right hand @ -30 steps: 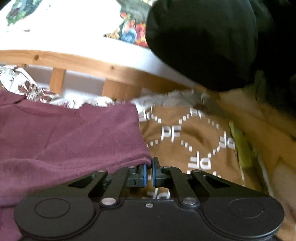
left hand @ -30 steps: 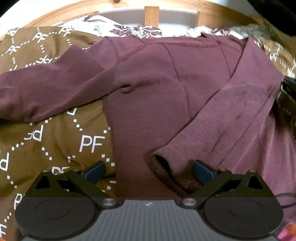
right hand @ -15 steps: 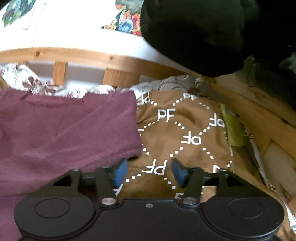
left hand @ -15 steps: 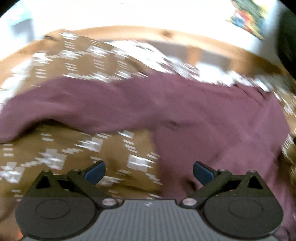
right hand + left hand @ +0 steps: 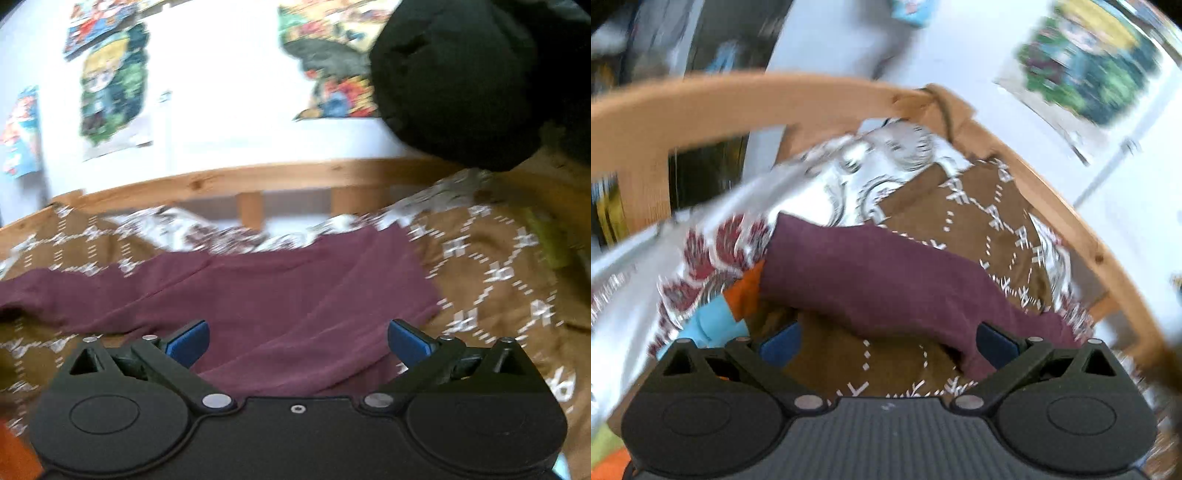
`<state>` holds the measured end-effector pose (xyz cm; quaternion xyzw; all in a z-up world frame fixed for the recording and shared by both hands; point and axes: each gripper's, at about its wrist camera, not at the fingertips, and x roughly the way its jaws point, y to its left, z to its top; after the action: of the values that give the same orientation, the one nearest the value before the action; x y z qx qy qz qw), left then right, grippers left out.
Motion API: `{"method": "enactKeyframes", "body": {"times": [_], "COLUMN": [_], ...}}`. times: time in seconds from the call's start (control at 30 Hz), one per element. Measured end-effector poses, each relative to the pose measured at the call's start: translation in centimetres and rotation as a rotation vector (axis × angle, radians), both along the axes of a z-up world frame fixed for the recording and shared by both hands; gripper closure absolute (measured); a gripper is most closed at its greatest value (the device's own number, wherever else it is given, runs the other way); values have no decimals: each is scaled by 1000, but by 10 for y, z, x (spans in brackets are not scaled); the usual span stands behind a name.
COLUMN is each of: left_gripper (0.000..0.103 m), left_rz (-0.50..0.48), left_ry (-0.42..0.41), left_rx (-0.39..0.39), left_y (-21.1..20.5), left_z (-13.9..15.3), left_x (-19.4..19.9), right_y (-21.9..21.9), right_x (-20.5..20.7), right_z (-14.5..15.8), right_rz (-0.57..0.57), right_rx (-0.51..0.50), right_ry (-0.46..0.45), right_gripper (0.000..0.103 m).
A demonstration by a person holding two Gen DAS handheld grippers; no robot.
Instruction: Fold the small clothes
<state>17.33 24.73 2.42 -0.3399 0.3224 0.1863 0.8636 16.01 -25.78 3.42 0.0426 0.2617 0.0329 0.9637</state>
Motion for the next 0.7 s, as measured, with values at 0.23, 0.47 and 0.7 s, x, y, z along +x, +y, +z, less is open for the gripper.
{"method": "enactKeyframes", "body": {"times": [0.23,0.47,0.7], "left_gripper": [13,55,99], "left_rz": [83,221,244], "left_ry": [-73,-49,-87], "left_rx": [-121,-101,92], "left_y": [22,26,8], "left_z": [-24,-36,-16], "left_x": [2,10,10], "right_y": [24,22,14], "right_x": [0,-2,-2], "right_z": [-19,-31,-34], "right_rz": [75,102,75], "right_rx": [2,-28,-8], "right_ry": [81,95,108], "right_gripper": [1,1,1]}}
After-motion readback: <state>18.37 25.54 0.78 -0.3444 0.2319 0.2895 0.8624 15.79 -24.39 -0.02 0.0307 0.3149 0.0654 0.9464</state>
